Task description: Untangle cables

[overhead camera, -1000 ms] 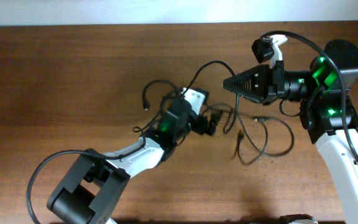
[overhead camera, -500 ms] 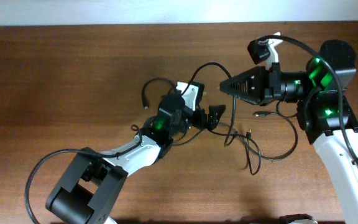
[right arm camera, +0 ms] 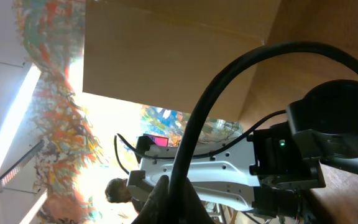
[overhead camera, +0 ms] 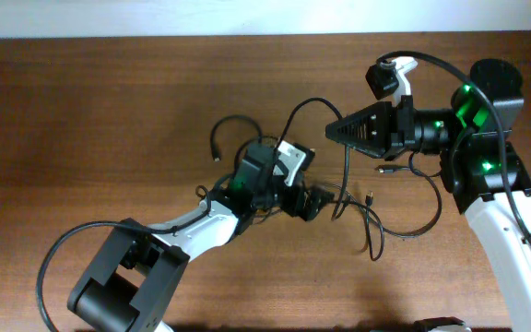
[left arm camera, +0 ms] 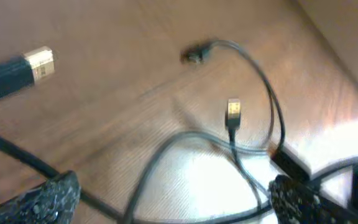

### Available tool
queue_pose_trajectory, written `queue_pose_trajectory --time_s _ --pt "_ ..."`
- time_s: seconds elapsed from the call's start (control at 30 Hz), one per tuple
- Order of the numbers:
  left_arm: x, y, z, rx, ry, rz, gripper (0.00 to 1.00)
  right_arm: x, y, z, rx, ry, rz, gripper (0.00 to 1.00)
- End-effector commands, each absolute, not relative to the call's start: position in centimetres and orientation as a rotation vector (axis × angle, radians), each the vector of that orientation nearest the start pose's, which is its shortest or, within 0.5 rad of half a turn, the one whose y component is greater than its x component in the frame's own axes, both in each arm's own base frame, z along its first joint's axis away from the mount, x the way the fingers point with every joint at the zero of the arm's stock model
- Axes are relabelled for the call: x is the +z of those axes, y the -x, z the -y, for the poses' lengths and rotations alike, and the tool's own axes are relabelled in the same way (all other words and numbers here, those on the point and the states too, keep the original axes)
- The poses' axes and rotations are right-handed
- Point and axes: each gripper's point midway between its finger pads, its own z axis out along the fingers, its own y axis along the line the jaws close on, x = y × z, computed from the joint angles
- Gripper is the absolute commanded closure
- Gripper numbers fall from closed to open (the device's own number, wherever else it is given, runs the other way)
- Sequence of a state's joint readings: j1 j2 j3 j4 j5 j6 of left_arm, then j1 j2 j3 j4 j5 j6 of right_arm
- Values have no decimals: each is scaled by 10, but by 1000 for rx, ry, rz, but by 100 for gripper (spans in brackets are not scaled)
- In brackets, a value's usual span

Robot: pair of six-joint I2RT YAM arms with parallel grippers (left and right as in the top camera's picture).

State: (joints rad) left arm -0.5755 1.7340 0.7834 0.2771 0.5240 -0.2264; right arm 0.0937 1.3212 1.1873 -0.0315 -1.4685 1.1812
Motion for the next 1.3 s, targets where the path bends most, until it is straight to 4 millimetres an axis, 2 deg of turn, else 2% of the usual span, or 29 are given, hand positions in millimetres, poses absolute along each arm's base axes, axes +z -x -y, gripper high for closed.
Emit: queue_pose_trajectory --time_s 0.0,0.03,0.13,0.33,0.43,0.5,0.57,0.7,0.87,0.9,0.93,1.03,1.07,1.1,1.2,1.27 --pt "55 -291 301 -964 -969 -2193 1 387 -274 -198 2078 274 -2103 96" --pt "49 -284 298 -950 -1017 -2208 1 387 -276 -196 2082 253 -2109 96" --pt "46 -275 297 -969 -1086 -2196 1 387 -281 -187 2071 213 -2104 96" --pt "46 -275 298 -969 -1088 -2195 1 387 -281 -184 2073 214 -2102 96" --pt "56 -282 307 -962 -1097 -2113 1 388 -280 -184 2079 222 -2104 96" --pt "67 -285 318 -942 -1150 -2003 11 388 -278 -185 2097 214 -2116 96" --pt "70 -292 326 -824 -1183 -1930 13 388 -276 -185 2116 208 -2128 96" --pt "61 -297 329 -601 -1226 -1915 4 390 -272 -185 2133 235 -2133 96" --pt "61 -293 333 -592 -1253 -1896 3 390 -272 -185 2138 225 -2138 96" --pt "61 -293 333 -589 -1252 -1896 7 390 -272 -185 2138 224 -2139 96" --pt "61 -296 332 -570 -1242 -1897 16 390 -272 -185 2138 225 -2138 96" --pt "64 -313 327 -479 -1185 -1887 68 390 -271 -185 2138 226 -2138 96" --pt "67 -315 330 -486 -1169 -1870 79 390 -271 -185 2137 227 -2137 96" --pt "74 -319 333 -508 -1125 -1861 85 390 -271 -185 2137 228 -2137 96" --pt "93 -326 341 -581 -1009 -1836 89 391 -270 -185 2136 234 -2136 96" --pt "99 -325 346 -599 -1005 -1810 90 391 -268 -188 2141 245 -2139 96"
